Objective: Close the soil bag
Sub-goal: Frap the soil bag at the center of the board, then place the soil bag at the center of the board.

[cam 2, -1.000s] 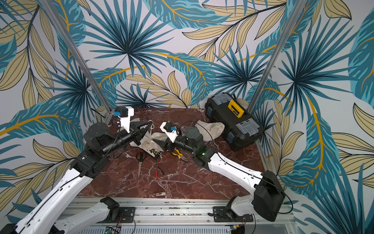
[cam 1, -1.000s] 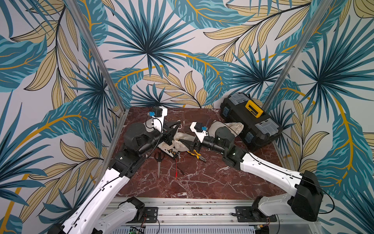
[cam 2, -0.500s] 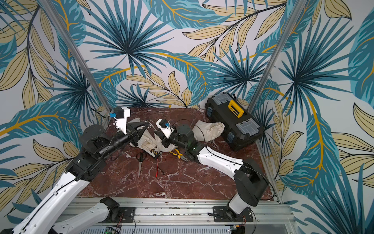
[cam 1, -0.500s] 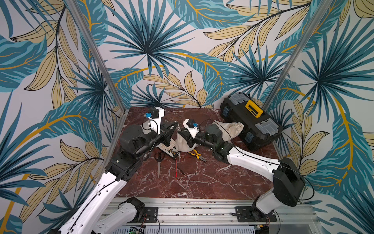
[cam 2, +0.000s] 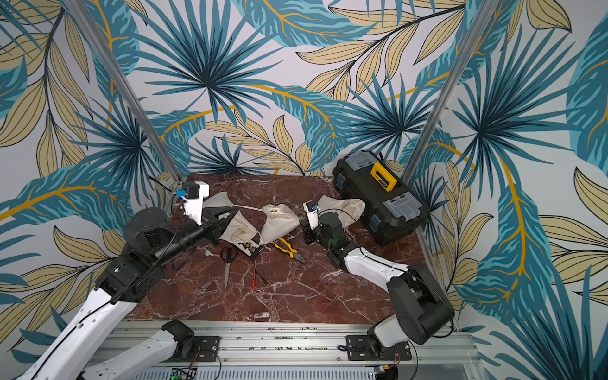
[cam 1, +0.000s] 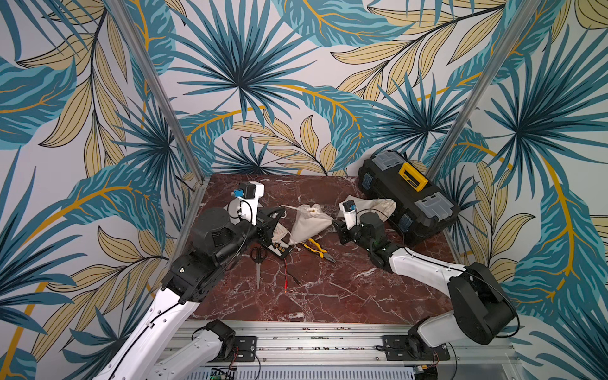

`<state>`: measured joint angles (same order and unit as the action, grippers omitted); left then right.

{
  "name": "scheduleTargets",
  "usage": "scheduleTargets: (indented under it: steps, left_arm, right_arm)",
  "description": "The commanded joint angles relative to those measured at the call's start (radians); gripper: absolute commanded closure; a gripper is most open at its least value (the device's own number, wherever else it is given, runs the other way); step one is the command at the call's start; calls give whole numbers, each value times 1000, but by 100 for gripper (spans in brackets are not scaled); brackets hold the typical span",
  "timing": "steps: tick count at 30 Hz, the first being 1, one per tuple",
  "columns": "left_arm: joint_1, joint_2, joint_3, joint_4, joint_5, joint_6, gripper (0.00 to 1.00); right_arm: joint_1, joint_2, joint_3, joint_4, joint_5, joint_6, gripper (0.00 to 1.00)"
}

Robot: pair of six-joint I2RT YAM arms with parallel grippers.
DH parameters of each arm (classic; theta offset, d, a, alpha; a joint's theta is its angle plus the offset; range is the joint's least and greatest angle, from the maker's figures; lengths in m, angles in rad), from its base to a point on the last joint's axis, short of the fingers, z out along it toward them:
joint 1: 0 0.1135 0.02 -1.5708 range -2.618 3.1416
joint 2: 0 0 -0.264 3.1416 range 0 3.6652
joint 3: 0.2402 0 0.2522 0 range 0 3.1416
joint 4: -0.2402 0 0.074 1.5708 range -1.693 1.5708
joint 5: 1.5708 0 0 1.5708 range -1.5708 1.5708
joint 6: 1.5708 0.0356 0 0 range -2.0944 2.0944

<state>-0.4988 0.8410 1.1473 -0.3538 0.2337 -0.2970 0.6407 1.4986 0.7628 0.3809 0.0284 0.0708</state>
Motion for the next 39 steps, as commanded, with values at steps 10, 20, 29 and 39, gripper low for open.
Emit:
scheduleTargets:
  steps: [10, 20, 29, 39]
  left_arm:
    - [10, 45, 5, 227, 61, -42, 100]
    - [8, 84, 3, 237, 97, -53, 100]
    - [8, 88, 17, 236, 94, -52, 100]
    - [5, 59, 52, 256, 54, -38, 100]
  right_arm:
    - [92, -173, 16, -54, -143, -79, 51]
    - [332, -213, 169, 29, -292, -102, 23]
    - [415, -128, 296, 80, -315, -64, 24]
    - [407, 91, 309, -14, -100, 22, 73]
